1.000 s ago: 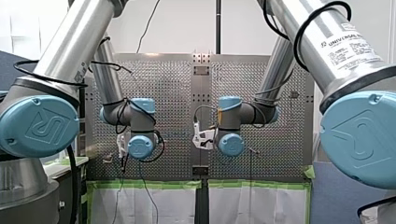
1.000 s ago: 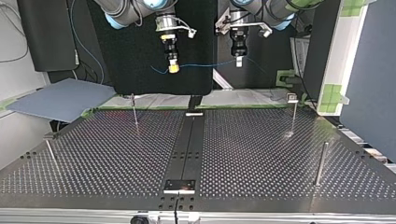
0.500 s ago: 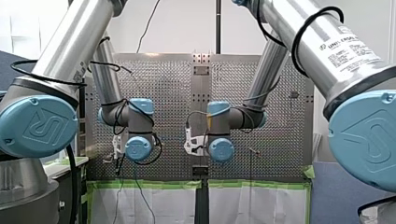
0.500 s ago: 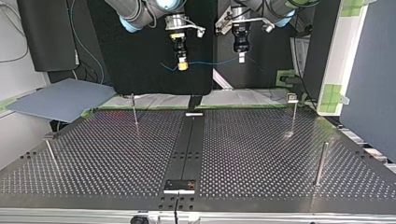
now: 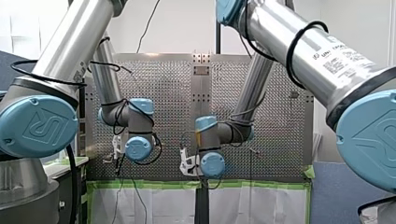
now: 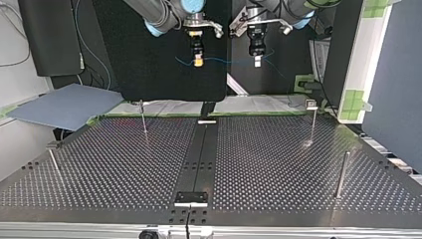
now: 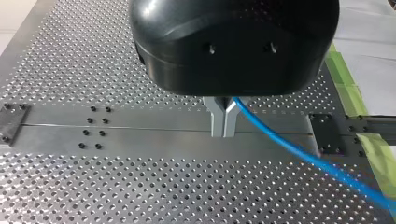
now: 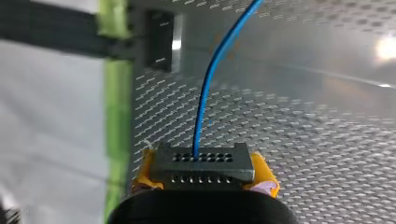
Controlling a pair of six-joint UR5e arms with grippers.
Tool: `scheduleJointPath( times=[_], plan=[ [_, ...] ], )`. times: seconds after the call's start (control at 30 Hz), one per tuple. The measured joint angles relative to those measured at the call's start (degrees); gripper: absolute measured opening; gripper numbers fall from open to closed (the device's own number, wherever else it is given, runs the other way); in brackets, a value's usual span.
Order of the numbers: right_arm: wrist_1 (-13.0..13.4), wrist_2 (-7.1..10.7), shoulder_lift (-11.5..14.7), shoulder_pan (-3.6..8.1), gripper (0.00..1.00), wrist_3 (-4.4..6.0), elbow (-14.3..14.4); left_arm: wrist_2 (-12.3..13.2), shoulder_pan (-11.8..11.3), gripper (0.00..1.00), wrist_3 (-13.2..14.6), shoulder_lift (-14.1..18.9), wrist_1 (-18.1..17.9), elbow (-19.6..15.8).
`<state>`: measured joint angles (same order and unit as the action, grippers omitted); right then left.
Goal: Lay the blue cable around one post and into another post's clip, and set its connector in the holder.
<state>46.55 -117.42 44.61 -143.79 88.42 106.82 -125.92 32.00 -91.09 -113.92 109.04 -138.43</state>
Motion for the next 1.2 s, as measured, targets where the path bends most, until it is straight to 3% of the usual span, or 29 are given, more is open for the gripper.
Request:
scheduleJointPath(
  times=[0.1,0.27,0.47,0.57,0.87,1.2],
  plan=[
    [-1.6,-0.63,0.1,0.07,0.01,0.66,-0.2,0.2,0.1,0.01,-0.2,0.7,0.5,0.7],
    [-2.9,-1.67,2.2,0.12,0.01,2.83,-0.5,1.1,0.0,0.01,-0.5,2.7,2.1,1.1],
    [-3.8,0.58,5.2,0.42,0.01,5.20,-0.6,2.5,-0.6,0.01,-0.7,6.0,4.4,0.9],
    [-4.3,1.87,6.8,0.54,0.01,5.56,-0.7,2.5,-1.0,0.01,-1.0,7.8,5.2,0.8],
    [-6.5,2.62,11.2,1.33,0.01,5.76,-0.7,3.4,-2.4,0.01,-2.2,12.9,6.1,0.9],
    [-8.8,6.27,16.9,2.93,0.01,5.05,-1.7,3.5,-4.3,0.01,-3.3,13.9,6.9,2.0]
  ],
)
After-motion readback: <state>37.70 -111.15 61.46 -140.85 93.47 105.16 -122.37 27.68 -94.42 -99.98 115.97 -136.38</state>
